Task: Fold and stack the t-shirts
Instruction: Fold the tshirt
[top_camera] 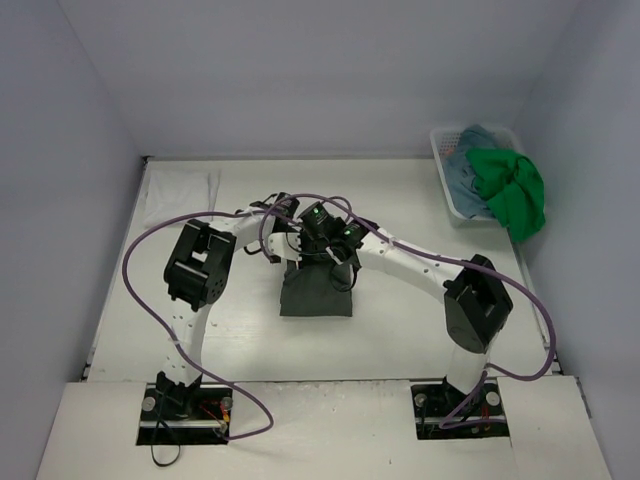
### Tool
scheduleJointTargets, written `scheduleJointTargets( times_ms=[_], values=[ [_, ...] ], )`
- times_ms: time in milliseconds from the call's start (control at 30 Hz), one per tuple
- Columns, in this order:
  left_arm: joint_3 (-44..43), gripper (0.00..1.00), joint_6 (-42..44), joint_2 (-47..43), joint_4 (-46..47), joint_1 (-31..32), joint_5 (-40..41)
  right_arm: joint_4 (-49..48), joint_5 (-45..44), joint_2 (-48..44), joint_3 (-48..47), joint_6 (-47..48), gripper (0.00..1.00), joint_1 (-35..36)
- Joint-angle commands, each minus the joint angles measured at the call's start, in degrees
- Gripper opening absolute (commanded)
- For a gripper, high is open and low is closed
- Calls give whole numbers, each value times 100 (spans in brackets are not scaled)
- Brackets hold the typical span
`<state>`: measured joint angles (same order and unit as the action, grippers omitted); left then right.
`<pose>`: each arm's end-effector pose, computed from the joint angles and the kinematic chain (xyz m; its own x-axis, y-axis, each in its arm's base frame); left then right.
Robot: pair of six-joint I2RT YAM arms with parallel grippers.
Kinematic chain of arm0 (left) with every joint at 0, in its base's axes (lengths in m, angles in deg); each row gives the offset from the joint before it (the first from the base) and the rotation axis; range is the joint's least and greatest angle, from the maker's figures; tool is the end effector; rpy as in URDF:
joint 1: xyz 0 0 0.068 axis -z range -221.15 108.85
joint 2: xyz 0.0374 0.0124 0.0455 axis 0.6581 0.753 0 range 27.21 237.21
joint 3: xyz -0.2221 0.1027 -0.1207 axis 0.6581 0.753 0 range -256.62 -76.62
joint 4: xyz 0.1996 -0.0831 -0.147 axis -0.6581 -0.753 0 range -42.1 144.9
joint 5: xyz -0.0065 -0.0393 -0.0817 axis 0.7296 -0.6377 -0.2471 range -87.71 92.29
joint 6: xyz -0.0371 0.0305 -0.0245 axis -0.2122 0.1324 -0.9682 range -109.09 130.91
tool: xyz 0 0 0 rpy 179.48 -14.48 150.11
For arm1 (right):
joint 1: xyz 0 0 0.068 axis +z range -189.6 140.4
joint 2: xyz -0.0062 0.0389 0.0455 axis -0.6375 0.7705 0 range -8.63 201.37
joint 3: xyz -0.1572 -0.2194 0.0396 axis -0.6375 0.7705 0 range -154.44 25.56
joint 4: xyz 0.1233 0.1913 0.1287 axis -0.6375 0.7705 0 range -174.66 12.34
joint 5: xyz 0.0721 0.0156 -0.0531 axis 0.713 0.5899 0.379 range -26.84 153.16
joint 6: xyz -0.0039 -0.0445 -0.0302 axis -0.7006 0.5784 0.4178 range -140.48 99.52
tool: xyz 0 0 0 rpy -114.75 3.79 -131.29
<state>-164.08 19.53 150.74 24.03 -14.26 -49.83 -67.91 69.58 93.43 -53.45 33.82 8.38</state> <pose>0.3769 -0.2226 0.1497 -0.7283 0.4727 -0.4961 0.6702 0.3408 -0.6593 0.2703 0.3058 0.2609 0.3962 -0.7659 -0.5064 -0.8123 -0.0353 -0.5822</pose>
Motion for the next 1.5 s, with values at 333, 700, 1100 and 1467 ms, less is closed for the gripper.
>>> scheduleJointTargets(
  times_ms=[333, 700, 1100, 1467],
  values=[
    [-87, 0, 394, -233, -481, 360, -386, -287, -18, 59, -432, 115, 0, -395],
    [-561, 0, 412, -399, -665, 185, -273, -480, 264, 235, -353, 28, 0, -466],
    [-1150, 47, 140, -733, -666, -395, -211, -559, 308, 227, -203, -60, 0, -422],
    [-1659, 49, -62, -470, -534, -921, 263, -603, 334, 200, -133, -122, 0, -422]
  ],
)
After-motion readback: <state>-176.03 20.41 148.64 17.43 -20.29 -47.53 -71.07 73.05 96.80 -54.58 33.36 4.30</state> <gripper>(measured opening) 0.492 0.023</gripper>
